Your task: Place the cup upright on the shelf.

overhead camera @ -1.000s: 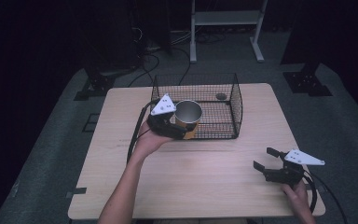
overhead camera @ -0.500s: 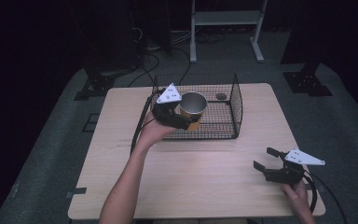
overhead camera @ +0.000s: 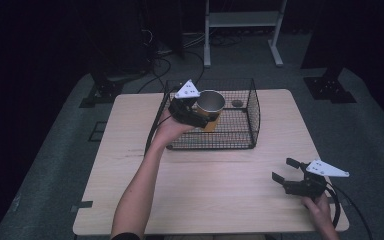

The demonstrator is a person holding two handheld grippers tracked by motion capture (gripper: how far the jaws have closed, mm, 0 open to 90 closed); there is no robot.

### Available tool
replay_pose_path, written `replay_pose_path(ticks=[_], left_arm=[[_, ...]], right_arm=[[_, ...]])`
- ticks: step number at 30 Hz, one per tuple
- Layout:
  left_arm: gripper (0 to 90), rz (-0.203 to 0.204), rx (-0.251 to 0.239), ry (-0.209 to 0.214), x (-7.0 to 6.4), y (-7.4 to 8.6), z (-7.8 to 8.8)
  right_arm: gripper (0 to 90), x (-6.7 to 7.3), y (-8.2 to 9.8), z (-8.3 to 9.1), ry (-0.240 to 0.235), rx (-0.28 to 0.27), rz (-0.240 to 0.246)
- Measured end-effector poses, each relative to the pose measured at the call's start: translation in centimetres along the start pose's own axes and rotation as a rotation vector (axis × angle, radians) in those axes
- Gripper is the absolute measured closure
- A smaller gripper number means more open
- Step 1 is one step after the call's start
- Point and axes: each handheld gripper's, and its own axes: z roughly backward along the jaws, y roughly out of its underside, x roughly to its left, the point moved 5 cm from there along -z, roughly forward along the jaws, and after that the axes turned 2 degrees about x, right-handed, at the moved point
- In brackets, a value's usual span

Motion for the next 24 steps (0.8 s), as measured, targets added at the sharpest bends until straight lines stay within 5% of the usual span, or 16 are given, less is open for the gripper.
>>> replay_pose_path(ticks=[10,24], left_arm=[[14.4,0.03,0.019,0.001,1.7,0.2,-2.2],[14.4,0.015,0.03,0.036,2.7,-0.6,-4.7]], right_arm=[[12.9,0.0,0.0,0.0,-0.004,-0.002,-0.004],[12.9,-0.1,0.0,0.1,-0.013,-0.009,-0.013]])
